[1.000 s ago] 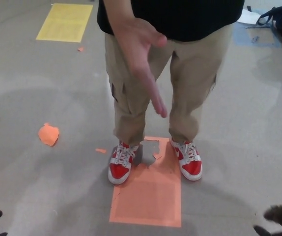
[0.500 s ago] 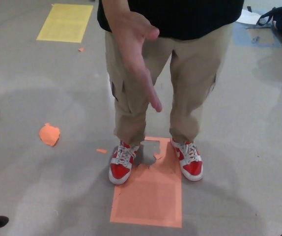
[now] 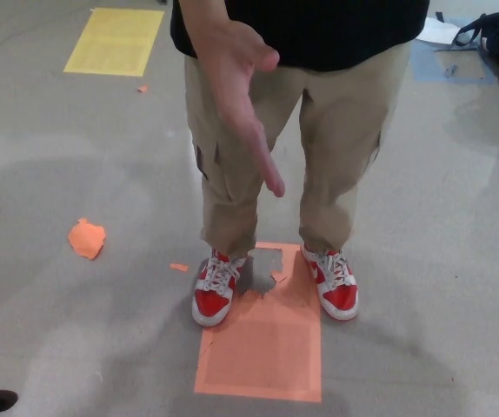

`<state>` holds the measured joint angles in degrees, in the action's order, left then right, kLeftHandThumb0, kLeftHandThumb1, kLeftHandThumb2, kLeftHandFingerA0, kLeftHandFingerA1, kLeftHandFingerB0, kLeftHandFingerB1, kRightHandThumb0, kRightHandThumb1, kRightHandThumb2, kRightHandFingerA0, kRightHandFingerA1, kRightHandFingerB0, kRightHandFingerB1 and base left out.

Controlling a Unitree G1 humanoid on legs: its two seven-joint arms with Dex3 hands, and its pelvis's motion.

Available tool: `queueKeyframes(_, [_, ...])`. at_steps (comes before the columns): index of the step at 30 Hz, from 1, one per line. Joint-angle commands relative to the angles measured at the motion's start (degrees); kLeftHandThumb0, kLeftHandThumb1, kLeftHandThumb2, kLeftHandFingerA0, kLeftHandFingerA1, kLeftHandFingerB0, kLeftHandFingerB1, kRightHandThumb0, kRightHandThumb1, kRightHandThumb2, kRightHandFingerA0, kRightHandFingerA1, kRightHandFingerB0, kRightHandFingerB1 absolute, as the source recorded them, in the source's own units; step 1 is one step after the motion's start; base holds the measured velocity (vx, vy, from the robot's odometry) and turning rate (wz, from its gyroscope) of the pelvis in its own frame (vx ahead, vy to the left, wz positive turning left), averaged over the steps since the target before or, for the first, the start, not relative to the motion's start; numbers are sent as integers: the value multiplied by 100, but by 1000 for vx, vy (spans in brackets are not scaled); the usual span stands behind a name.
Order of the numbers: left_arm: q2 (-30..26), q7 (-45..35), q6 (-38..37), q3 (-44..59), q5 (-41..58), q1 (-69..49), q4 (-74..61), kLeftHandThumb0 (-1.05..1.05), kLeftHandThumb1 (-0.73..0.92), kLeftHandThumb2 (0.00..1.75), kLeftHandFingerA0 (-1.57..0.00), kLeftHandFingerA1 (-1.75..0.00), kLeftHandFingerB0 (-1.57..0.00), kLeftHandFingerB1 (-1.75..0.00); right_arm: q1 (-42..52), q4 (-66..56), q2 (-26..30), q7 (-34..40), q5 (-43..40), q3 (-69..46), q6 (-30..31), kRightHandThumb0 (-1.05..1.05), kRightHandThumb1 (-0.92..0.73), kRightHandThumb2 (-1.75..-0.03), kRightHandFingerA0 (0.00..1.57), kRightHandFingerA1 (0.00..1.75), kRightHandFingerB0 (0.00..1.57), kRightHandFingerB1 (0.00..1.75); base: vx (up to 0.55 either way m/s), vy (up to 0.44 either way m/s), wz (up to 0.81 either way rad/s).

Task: The robot extends its right arm to grab a person's hand and shakes it

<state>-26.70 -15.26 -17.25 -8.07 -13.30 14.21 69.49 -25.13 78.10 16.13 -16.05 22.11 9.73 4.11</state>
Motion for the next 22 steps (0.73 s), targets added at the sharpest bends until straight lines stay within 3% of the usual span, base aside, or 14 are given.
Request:
queueKeyframes(1, [25,-117,183,108,95,86,46,-74,70,99,-5,-31,-4,-27,-96,-29,158,-51,-86,-54,77,-75,-80,-107,5,36,9,31,0,0,0])
queueKeyframes(6, [7,32,95,24,-23,68,55,-68,68,100,-2,-37,-2,-32,-104,-35,169,-161,-64,-34,24,-73,-80,-109,4,36,7,28,0,0,0])
queueKeyframes(7, [-12,36,49,47,-5,66,60,-69,68,100,-3,-38,-2,-32,-140,-35,154,-145,-51,-22,40,-73,-92,-75,8,30,10,24,0,0,0])
queueKeyframes(18, [-71,-57,149,49,-41,195,4,-74,71,100,-5,-33,-5,-27,-256,-41,122,-106,-119,-62,46,-67,-92,-73,9,32,10,24,0,0,0])
queueKeyframes(22, [-40,-6,183,26,-63,206,20,-68,70,101,-2,-36,-2,-30,-260,-34,145,-122,-104,-67,66,-74,-92,-74,9,33,12,23,0,0,0])
